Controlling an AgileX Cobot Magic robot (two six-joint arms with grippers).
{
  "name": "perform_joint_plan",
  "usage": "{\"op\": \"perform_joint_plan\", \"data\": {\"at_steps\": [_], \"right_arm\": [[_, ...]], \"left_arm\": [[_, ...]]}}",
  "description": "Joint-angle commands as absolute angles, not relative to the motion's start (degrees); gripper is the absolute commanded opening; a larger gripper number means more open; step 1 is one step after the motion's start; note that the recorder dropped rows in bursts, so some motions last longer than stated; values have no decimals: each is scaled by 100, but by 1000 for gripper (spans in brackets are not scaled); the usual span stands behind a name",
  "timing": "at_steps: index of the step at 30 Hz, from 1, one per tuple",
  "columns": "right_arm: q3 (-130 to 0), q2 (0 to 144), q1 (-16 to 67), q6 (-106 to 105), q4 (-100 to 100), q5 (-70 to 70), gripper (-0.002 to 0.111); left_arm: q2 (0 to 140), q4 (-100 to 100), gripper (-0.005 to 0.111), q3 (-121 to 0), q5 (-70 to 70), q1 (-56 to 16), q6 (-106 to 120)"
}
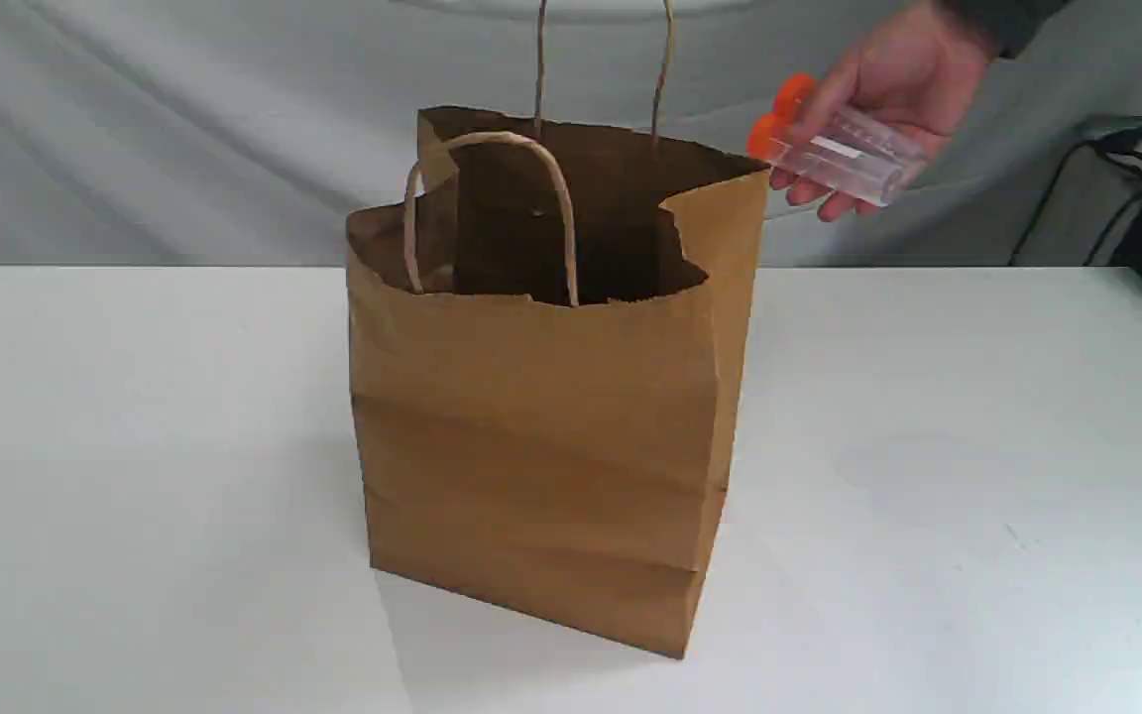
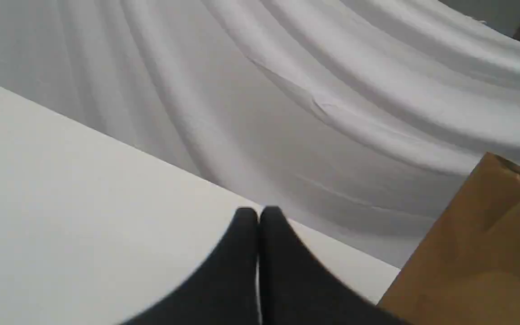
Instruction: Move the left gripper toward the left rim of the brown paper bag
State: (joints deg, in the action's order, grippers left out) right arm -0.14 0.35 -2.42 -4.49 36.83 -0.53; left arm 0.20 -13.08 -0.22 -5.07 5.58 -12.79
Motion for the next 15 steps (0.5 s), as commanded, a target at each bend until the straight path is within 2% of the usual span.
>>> {"op": "perform_joint_plan", "data": {"at_steps": [1, 7, 15], "right_arm": [[0, 0, -272, -445, 3703, -35, 0], [0, 0, -272, -445, 3703, 190, 0], [0, 0, -272, -445, 3665, 422, 0]], "left_arm": [[0, -1361, 0, 0, -443, 574, -1344], [0, -1789, 0, -175, -492, 574, -1345], [25, -1789, 0, -1743, -1391, 574, -953]]}}
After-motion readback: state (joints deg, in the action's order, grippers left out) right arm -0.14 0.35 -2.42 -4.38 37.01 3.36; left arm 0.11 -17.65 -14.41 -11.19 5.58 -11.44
